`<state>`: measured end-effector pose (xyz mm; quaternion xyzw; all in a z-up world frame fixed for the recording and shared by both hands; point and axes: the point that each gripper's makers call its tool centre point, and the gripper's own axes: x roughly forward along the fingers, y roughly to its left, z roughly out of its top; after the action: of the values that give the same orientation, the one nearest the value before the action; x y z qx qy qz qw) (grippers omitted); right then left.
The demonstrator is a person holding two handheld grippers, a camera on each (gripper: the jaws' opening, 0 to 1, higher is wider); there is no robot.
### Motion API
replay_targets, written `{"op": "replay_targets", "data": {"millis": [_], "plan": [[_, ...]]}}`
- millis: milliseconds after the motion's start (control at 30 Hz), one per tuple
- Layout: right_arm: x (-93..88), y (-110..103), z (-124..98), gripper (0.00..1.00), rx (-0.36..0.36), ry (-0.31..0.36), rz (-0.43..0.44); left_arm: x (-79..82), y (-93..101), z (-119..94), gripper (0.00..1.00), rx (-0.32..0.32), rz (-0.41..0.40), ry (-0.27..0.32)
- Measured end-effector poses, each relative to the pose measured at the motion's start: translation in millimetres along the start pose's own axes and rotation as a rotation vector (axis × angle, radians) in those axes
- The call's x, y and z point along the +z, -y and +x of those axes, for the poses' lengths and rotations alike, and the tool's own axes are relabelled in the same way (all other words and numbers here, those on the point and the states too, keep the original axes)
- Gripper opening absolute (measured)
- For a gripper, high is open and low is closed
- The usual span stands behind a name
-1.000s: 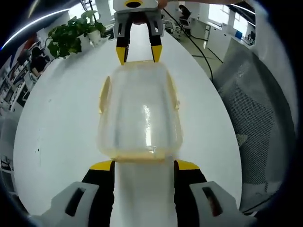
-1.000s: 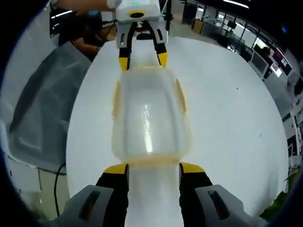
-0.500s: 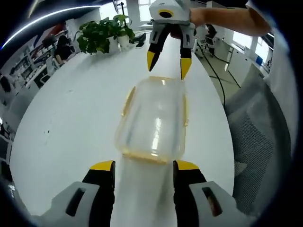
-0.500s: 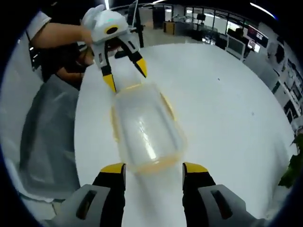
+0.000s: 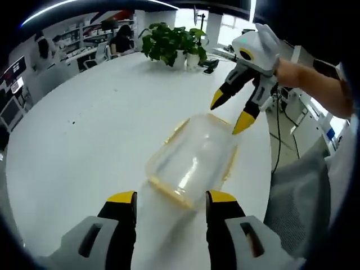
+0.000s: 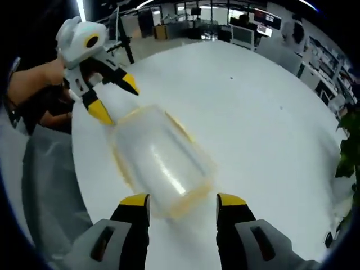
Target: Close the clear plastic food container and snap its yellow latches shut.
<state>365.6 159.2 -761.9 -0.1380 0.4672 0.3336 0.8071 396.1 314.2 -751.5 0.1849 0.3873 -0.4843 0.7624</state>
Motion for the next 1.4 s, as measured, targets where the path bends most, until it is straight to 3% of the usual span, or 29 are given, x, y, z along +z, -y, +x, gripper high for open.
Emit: {"op": "replay_targets", "data": {"millis": [133, 200, 300, 533, 1000, 1333, 1400], "plan": [[0.6, 2, 1, 0.47, -0.014, 0.010, 0.067, -3.8, 2.0, 4, 0.48, 0.028, -0.096, -0.025], [2.3, 1, 2, 0.47, -0.004, 0.030, 0.145, -3.6, 0.2, 6, 0.46, 0.054, -0.115, -0.021], [2.0, 2, 4, 0.48, 0.002, 0.054, 0.249, -6.0, 4.2, 9, 0.46, 0.044, -0.200, -0.036], [-2.2, 2, 11, 0.47, 0.030, 0.083, 0.396, -8.7, 9.9, 14, 0.46, 0.027, -0.305, -0.036], [-3.7, -4, 21, 0.47, 0.086, 0.073, 0.511, -9.5, 17.3, 24, 0.42, -0.022, -0.424, -0.025], [-1.1, -8, 25, 0.49, 0.075, 0.049, 0.505, -7.8, 17.9, 25, 0.37, 0.001, -0.450, -0.025], [-0.5, -10, 25, 0.48, 0.069, 0.047, 0.502, -7.6, 18.8, 27, 0.34, 0.003, -0.485, -0.026]]}}
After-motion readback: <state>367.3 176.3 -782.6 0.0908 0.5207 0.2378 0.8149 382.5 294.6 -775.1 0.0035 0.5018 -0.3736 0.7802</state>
